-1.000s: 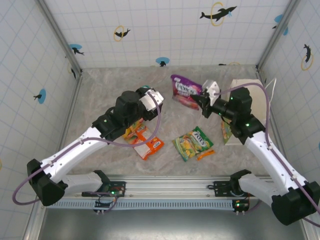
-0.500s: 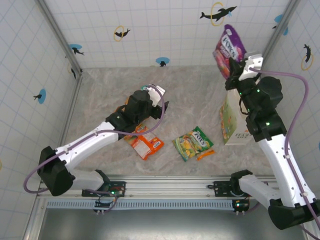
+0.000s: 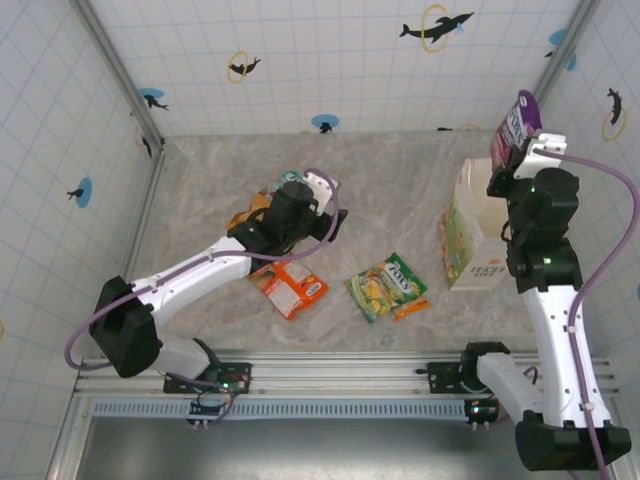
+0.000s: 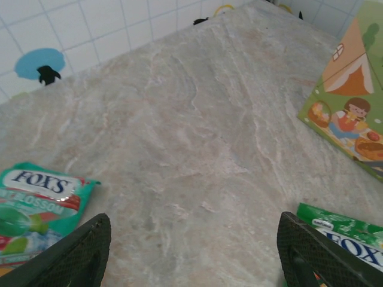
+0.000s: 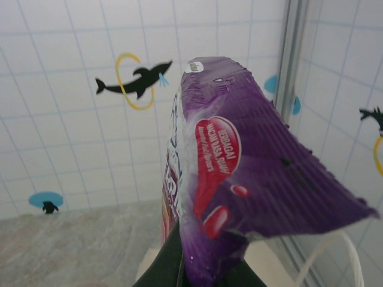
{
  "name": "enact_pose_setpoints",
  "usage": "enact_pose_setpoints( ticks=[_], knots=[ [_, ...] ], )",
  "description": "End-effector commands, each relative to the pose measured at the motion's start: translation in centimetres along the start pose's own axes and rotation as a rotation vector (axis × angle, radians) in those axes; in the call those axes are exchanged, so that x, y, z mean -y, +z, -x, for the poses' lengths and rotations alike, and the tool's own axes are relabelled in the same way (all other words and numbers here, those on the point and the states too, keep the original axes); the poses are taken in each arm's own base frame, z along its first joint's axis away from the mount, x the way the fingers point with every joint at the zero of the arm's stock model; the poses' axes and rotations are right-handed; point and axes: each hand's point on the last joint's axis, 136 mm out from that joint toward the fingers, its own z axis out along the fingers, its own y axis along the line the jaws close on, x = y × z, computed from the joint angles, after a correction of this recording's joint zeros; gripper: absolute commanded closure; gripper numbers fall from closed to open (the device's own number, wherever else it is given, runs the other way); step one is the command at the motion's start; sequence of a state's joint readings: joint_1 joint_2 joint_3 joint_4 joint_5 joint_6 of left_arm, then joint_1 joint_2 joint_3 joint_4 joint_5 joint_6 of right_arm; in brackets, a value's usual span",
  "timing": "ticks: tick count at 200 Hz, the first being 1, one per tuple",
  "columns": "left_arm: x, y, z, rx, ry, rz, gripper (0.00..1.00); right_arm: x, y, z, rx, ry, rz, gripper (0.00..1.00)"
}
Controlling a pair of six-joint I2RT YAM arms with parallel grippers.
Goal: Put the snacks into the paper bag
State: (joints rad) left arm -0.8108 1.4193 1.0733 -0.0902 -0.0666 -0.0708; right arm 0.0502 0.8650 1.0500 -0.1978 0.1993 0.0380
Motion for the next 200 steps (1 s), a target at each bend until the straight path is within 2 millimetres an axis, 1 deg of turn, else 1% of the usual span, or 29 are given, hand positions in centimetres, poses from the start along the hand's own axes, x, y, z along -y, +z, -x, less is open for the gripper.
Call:
enact_pose_setpoints(
  ticks=[1,49,71,83,104,115,132,151,172,180,189,200],
  knots=[
    [1.1,0.1,0.9,0.0,-0.061,-0.064,0.27,-0.2,-0.9,-1.2,-0.023,0.037,0.031,1.0],
    [1.8,0.6,0.6,-0.018,-0.073,-0.101,0.3,-0.4,-1.6,-5.4,-0.114,0.033,0.056,1.0],
    [1.9,0.7,0.5,-0.019,-0.073,-0.111,0.3,-0.4,-1.8,-6.6,-0.131,0.036,0.058,0.96],
    [2.1,0.9,0.2,-0.028,-0.08,-0.119,0.3,-0.5,-1.8,-7.1,-0.14,0.033,0.067,0.91],
    [2.8,1.4,-0.8,-0.067,-0.1,-0.159,0.32,-1.1,-1.8,-7.6,-0.169,0.027,0.096,0.68],
    [3.2,1.7,-1.4,-0.091,-0.109,-0.177,0.33,-1.2,-1.9,-7.6,-0.183,0.019,0.104,0.59],
    [3.8,2.0,-2.1,-0.117,-0.116,-0.215,0.34,-1.1,-2.1,-7.5,-0.195,0.014,0.103,0.54],
    [4.5,2.2,-2.7,-0.137,-0.127,-0.253,0.34,-1.2,-2.4,-7.0,-0.189,0.013,0.108,0.53],
    [5.0,2.2,-3.3,-0.162,-0.185,-0.277,0.34,-1.9,-3.1,-5.4,-0.162,0.024,0.152,0.53],
    [5.4,2.1,-3.8,-0.179,-0.202,-0.302,0.36,-2.2,-3.5,-4.6,-0.151,0.029,0.174,0.53],
    [6.0,1.9,-4.6,-0.205,-0.261,-0.329,0.38,-2.6,-3.9,-3.9,-0.144,0.034,0.196,0.52],
    [6.9,1.5,-5.7,-0.226,-0.254,-0.352,0.39,-3.0,-4.4,-3.4,-0.144,0.038,0.225,0.52]
  ],
)
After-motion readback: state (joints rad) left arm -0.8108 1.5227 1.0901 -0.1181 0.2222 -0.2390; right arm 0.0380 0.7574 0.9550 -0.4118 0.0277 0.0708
